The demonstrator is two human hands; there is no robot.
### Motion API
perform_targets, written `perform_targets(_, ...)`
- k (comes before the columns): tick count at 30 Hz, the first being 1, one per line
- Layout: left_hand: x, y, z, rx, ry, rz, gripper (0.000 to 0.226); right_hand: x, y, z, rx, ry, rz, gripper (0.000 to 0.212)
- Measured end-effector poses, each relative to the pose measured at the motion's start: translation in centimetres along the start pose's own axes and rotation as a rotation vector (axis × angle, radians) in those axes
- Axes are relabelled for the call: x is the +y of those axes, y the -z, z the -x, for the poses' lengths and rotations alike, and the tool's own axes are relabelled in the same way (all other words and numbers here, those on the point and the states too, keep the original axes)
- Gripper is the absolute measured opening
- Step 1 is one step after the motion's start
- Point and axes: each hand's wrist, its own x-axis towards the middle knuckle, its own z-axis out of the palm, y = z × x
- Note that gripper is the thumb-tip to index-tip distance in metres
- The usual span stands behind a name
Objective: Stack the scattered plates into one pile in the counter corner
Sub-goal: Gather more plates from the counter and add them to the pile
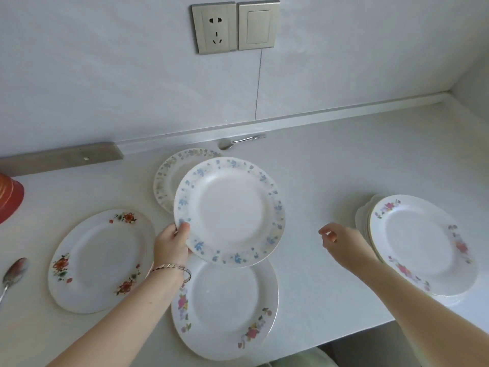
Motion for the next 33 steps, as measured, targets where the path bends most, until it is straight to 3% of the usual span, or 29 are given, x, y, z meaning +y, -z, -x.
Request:
perform_targets(3, 0.6, -4.8, 3.0, -0.131, -0.056, -0.011, 0.030, 4.2, 2.8, 0.1, 0.096, -0.057, -0.047, 0.025)
perform_targets(9, -0.7, -16.7, 9.4, -0.336, 0.034, -0.020, 0.018, 15.3, 9.0, 0.8, 0.218, -0.159, -0.082, 0.021)
perform_targets(11, -1.7, -20.7, 11.2, -0.381, 0.061, -0.023, 0.023, 18.8, 10.6, 1.1, 0.254, -0.207, -0.108, 0.022)
perform_targets(15, -3.9, -27.3, 13.9, -0.401, 0.099, -0.099, 0.032, 24.1, 12.7, 1.9, 0.275, -0.279, -0.139, 0.018)
perform_targets(25, -6.8, -34.3, 15.0, -0.414, 0.181, -0.305, 0.015, 30.2, 14.4, 1.4, 0.256, -0.322, -0.277, 0.026)
perform_targets(27, -6.8, -34.4, 14.7, -0.423, 0.125, -0.440, 0.011, 30.4, 14.6, 1.4, 0.260, -0.318, -0.285, 0.027)
perform_targets(33, -6.4, -34.4, 14.0, -0.451, -0.162, -1.053, 0.036, 30.4, 14.7, 1.0, 0.257, -0.328, -0.282, 0.028)
